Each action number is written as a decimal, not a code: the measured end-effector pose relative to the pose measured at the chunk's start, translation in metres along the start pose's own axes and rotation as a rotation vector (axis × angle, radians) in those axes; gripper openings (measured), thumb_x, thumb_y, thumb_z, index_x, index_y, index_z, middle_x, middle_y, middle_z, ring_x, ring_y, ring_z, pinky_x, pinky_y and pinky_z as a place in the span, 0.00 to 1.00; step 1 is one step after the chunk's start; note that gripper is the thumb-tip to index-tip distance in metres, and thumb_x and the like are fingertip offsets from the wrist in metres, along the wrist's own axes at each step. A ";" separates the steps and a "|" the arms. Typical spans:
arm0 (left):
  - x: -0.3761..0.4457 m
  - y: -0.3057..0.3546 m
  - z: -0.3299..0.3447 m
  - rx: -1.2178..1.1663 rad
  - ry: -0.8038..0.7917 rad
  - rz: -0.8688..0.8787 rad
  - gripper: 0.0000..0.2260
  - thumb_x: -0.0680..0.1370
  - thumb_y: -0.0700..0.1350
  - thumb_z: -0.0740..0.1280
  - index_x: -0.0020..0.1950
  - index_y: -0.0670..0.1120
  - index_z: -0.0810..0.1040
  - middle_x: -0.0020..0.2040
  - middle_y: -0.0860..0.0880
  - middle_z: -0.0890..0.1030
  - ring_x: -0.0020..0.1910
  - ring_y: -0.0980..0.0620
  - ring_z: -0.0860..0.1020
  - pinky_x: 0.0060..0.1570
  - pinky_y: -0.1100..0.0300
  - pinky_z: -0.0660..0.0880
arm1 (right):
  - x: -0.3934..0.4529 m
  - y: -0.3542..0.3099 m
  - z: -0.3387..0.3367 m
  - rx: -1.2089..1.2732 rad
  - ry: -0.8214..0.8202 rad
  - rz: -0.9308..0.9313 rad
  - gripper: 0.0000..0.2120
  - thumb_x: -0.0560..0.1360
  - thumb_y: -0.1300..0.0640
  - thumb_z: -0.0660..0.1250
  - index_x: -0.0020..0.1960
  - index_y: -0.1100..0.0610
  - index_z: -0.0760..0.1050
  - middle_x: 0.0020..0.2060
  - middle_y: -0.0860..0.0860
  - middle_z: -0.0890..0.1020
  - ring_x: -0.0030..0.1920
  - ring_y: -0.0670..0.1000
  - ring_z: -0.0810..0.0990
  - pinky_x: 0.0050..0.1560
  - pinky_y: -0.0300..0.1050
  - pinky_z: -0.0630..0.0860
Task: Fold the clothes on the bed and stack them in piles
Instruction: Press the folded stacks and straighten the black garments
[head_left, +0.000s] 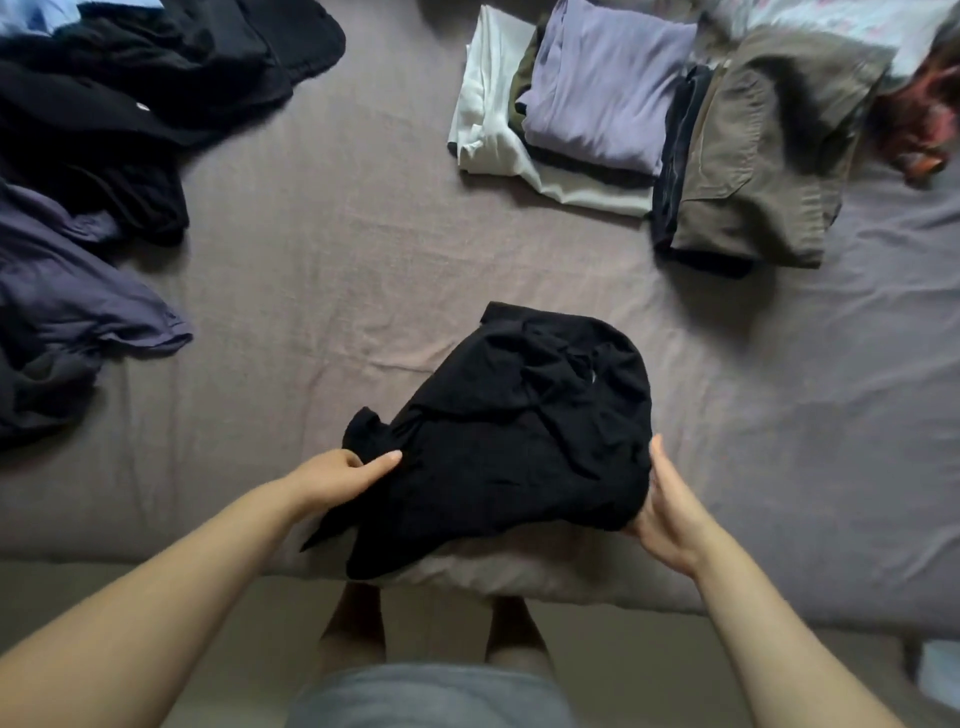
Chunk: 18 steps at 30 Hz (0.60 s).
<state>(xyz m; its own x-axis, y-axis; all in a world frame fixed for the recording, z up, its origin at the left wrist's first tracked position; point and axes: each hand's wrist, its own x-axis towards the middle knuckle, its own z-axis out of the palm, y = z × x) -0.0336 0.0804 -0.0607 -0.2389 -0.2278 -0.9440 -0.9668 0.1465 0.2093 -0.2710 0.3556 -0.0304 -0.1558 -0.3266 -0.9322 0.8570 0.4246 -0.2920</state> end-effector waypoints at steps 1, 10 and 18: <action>0.005 0.005 0.005 0.035 0.077 -0.008 0.27 0.74 0.71 0.54 0.40 0.48 0.73 0.41 0.50 0.77 0.43 0.50 0.76 0.45 0.56 0.70 | 0.004 0.007 -0.005 0.076 0.050 0.019 0.32 0.74 0.29 0.44 0.68 0.43 0.68 0.63 0.48 0.78 0.65 0.55 0.75 0.64 0.57 0.69; 0.046 0.053 0.041 -0.457 0.218 -0.103 0.21 0.75 0.50 0.70 0.63 0.40 0.73 0.59 0.42 0.78 0.56 0.41 0.77 0.57 0.53 0.73 | -0.019 0.014 -0.016 0.229 0.162 0.016 0.06 0.74 0.57 0.63 0.43 0.55 0.78 0.29 0.49 0.79 0.31 0.46 0.75 0.31 0.38 0.70; 0.007 0.024 -0.034 -1.021 0.519 0.087 0.06 0.77 0.39 0.68 0.53 0.40 0.76 0.41 0.44 0.78 0.42 0.47 0.76 0.37 0.63 0.73 | -0.047 -0.024 -0.020 -0.139 0.307 -0.004 0.14 0.78 0.49 0.64 0.61 0.53 0.75 0.53 0.47 0.82 0.53 0.46 0.77 0.55 0.42 0.71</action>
<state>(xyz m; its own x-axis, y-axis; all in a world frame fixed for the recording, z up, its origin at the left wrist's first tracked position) -0.0611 0.0500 -0.0536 -0.0882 -0.6589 -0.7471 -0.5115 -0.6136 0.6016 -0.2942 0.3775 0.0158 -0.3182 -0.0677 -0.9456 0.7841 0.5419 -0.3026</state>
